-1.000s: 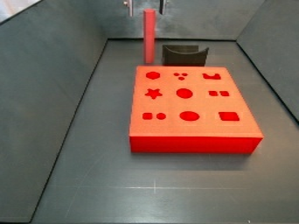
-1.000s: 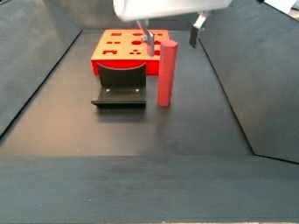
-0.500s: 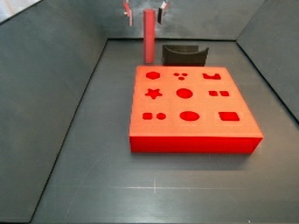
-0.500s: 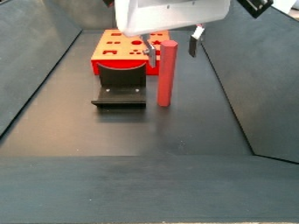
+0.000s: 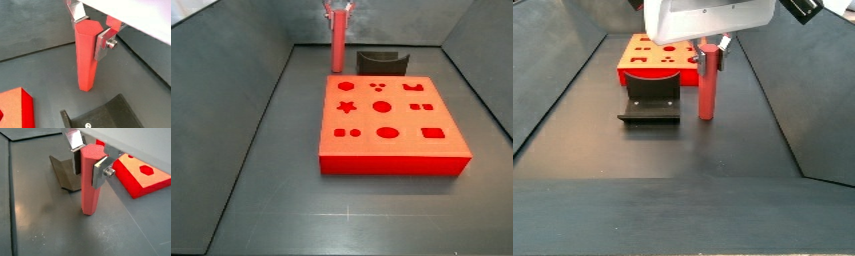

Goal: Pick up the hexagon object. Move up. Move to above the board. Insert the hexagon object.
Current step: Pick up the hexagon object.

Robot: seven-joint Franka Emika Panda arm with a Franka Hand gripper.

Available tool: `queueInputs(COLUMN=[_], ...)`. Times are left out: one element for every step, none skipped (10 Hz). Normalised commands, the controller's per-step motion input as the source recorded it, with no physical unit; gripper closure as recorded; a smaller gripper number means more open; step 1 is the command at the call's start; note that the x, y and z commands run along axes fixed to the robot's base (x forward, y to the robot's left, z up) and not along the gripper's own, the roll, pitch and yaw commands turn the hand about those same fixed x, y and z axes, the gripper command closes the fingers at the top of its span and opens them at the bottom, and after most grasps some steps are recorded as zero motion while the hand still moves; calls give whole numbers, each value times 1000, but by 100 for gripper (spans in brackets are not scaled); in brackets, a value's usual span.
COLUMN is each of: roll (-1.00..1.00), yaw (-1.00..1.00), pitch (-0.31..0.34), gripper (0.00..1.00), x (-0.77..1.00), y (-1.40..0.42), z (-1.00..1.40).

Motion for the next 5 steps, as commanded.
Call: queueInputs(roll=[0,0,0,0,0], yaw=[0,0,0,0,0], pitch=[0,0,0,0,0], gripper=[100,100,100,100,100], x=[0,0,0,0,0], y=[0,0,0,0,0], z=[0,0,0,0,0])
